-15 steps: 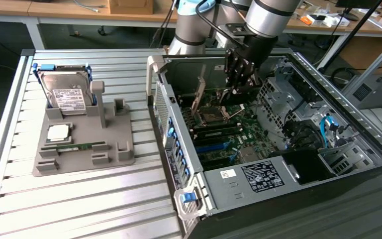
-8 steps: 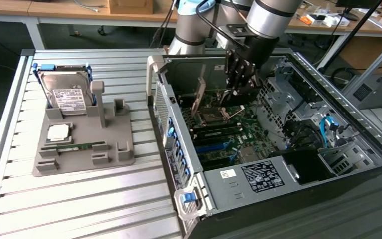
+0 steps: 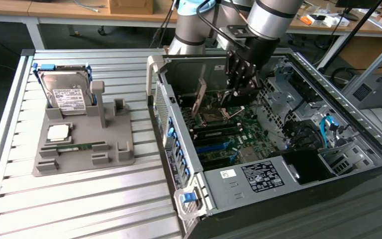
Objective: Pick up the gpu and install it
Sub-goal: 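Insert the gpu into the slot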
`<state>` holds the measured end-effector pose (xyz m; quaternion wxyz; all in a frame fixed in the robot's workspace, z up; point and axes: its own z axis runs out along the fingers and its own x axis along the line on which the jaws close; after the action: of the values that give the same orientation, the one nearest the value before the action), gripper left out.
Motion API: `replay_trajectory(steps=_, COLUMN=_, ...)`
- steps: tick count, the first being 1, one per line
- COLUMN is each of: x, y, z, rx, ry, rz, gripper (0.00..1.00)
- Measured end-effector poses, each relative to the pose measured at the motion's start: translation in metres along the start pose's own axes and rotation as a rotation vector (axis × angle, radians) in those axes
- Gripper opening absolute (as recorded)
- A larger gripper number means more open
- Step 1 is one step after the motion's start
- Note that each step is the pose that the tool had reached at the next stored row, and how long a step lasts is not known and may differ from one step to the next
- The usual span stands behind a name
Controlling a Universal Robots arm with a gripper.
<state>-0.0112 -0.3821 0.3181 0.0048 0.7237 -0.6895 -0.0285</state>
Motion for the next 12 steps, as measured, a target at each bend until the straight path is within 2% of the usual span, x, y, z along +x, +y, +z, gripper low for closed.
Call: replay_trajectory(steps=12, x=0.0040, y=0.0001, z=0.0007, rx=-0.0001, ry=0.0002, rz=-0.002, gripper=0.27)
